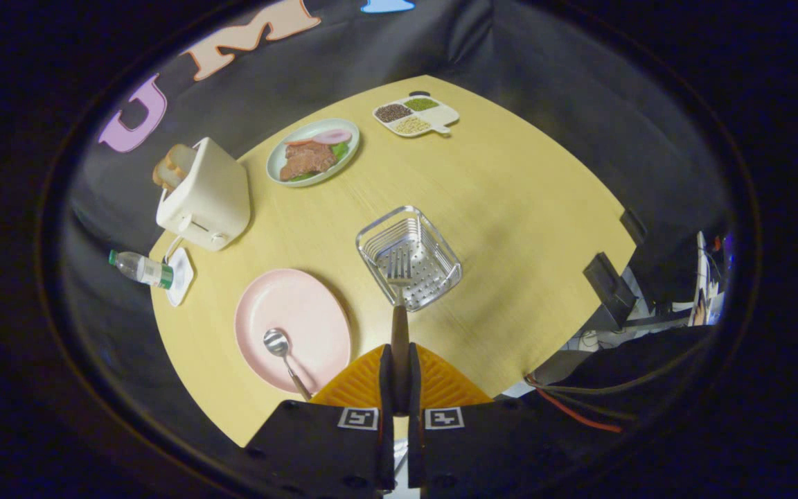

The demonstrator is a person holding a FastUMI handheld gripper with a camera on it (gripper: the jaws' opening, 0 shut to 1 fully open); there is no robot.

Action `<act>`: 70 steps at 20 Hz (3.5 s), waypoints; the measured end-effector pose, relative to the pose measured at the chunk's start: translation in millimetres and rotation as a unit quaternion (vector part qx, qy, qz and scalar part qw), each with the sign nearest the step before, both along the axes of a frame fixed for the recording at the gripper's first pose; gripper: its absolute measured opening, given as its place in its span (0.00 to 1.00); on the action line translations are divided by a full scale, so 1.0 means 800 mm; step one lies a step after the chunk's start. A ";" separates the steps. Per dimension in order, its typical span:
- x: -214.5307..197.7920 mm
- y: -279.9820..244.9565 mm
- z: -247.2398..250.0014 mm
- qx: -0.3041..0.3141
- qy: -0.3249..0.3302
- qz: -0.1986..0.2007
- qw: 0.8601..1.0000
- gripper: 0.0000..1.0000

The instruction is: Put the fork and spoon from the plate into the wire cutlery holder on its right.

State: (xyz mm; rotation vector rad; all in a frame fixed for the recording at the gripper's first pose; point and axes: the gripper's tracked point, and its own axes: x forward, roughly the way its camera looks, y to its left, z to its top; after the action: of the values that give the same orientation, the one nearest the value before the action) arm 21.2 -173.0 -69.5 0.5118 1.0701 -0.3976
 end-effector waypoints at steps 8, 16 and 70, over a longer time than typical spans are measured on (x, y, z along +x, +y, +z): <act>0.027 -0.015 -0.007 0.005 0.007 0.008 1.000 0.18; 0.021 -0.031 0.013 -0.041 -0.014 0.030 0.999 0.71; -0.001 0.232 -0.088 -0.219 -0.311 0.236 0.894 0.03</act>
State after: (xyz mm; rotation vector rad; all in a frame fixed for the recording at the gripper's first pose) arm 20.7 12.7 -139.7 -0.0481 0.4254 -0.0206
